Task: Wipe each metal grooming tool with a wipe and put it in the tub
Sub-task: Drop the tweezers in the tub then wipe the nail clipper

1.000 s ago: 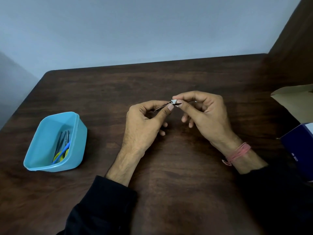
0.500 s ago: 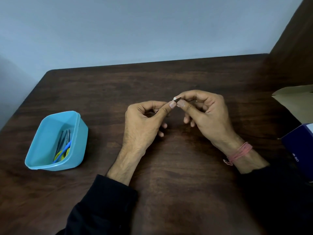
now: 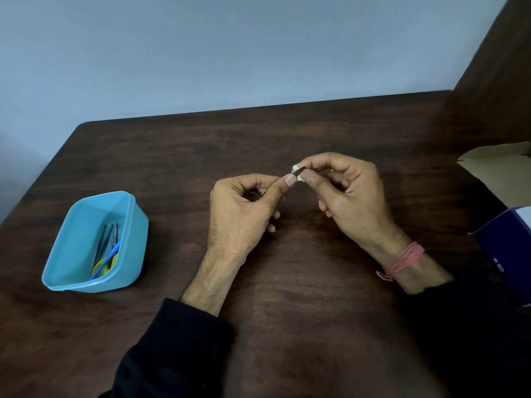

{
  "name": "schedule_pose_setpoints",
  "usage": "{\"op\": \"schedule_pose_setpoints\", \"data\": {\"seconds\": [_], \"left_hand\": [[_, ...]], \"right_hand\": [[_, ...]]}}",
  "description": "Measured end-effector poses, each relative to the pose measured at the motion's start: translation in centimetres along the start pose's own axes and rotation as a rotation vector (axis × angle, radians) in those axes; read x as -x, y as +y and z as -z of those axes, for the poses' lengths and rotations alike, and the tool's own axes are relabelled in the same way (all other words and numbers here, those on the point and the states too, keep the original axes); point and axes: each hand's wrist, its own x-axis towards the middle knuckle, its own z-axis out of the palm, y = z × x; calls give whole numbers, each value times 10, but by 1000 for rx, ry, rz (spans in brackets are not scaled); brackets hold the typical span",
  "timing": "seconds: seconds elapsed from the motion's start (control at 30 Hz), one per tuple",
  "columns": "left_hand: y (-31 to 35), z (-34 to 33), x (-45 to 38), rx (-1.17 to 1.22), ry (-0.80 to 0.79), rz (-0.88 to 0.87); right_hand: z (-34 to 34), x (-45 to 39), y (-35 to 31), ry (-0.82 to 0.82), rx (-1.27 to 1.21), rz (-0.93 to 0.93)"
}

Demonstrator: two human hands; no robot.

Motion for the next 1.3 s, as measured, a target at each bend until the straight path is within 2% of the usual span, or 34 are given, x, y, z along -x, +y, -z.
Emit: {"op": "schedule_pose_setpoints", "data": {"seconds": [0.1, 0.23, 0.33, 0.47, 0.57, 0.7, 0.83, 0.93, 1.07, 1.2, 1.3], "left_hand": [[-1, 0, 0, -5, 12, 2], [0, -1, -1, -5, 15, 10], [0, -2, 0, -8, 19, 19], [-1, -2, -2, -17, 17, 25], [-2, -2, -2, -16, 23, 25], [-3, -2, -2, -28, 19, 22], [-4, -3, -2, -32, 24, 22], [-4, -3, -2, -25, 27, 13], [-3, -2, -2, -12, 24, 26], [-3, -2, -3, -15, 26, 28], [-3, -2, -3, -27, 35, 41]], "right_hand": [[0, -1, 0, -66, 25, -17], [1, 0, -1, -1, -22, 25], [0, -2, 1, -61, -14, -11], [1, -1, 0, -7, -29, 30], [0, -2, 1, -59, -6, 0], [1, -1, 0, 5, -23, 38], [-2, -1, 1, -57, 6, -26], [-1, -1, 0, 13, -13, 30], [-2, -1, 1, -37, 11, 29], [-2, 0, -2, 32, -6, 133], [-2, 0, -3, 34, 1, 133]]}}
